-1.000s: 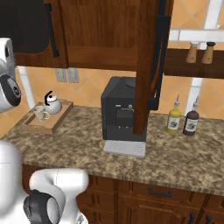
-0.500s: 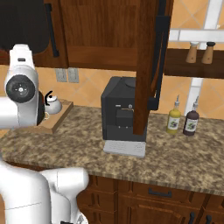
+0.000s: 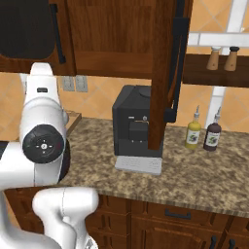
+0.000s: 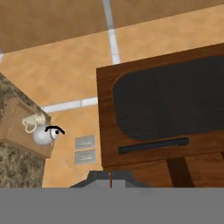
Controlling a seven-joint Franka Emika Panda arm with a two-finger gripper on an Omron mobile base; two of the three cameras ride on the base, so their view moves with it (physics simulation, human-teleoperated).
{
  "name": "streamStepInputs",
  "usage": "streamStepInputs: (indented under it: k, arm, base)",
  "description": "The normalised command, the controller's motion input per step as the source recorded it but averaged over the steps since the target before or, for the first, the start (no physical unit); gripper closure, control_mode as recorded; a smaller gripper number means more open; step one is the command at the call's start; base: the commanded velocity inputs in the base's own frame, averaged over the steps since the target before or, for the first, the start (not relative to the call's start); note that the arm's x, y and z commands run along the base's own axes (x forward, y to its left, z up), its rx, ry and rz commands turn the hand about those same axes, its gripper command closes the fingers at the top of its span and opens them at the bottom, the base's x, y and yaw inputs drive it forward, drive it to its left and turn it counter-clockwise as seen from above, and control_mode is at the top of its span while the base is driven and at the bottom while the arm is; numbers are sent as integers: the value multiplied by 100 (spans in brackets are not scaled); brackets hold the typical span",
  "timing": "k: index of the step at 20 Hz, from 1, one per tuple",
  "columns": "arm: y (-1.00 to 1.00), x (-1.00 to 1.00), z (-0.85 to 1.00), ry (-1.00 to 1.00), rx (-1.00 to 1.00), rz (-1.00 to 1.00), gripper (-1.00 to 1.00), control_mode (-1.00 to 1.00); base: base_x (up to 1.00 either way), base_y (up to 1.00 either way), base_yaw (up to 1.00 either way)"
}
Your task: Pick the kettle from the counter and place it on the tray. Then pick the mug from the cabinet and place it on the tray. Then close the cabinet doors.
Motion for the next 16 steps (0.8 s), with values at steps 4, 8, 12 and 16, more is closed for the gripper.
streamStepInputs:
  k: [4,8,12,16]
  arm:
    - [-100,-100,4,0,9,-4,100,-100]
    - [-100,-95,0,-2,9,-3,100,-100]
    - [-100,-66,0,-3,9,-2,100,-100]
    - [-93,-17,0,-6,2,-6,100,-100]
  base:
    - [0,0,0]
    - [0,0,0]
    - [0,0,0]
    - [0,0,0]
